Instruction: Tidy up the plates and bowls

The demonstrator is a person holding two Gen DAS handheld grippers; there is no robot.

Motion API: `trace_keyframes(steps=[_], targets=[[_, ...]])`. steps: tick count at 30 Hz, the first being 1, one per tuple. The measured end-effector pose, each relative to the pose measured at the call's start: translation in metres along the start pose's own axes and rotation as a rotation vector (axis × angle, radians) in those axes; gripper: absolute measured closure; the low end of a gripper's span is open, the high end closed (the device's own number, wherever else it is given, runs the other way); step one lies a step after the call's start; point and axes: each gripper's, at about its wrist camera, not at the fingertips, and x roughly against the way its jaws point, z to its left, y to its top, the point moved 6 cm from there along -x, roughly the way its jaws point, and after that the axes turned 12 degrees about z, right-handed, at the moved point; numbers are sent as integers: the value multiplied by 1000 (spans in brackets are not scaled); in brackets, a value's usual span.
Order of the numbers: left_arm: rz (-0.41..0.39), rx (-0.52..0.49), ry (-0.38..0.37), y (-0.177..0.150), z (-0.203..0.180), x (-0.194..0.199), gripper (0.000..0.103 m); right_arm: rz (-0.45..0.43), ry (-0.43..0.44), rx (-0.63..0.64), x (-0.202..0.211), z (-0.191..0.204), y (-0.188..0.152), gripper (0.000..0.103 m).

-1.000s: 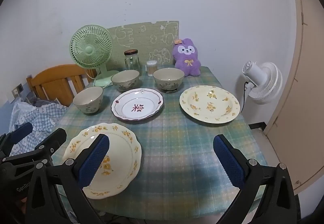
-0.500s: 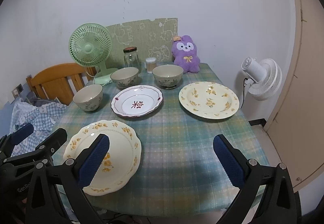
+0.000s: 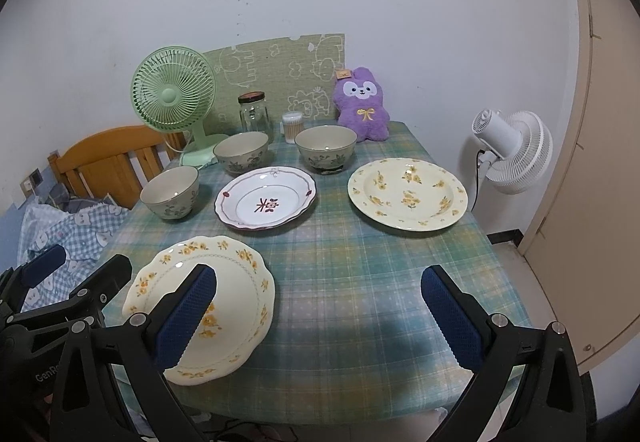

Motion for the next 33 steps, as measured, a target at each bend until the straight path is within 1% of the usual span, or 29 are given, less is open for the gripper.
trace_keyframes(steps=[33], targets=[[-9,6,8,-2,4,4,7,-2,3,15,1,4,1,0]])
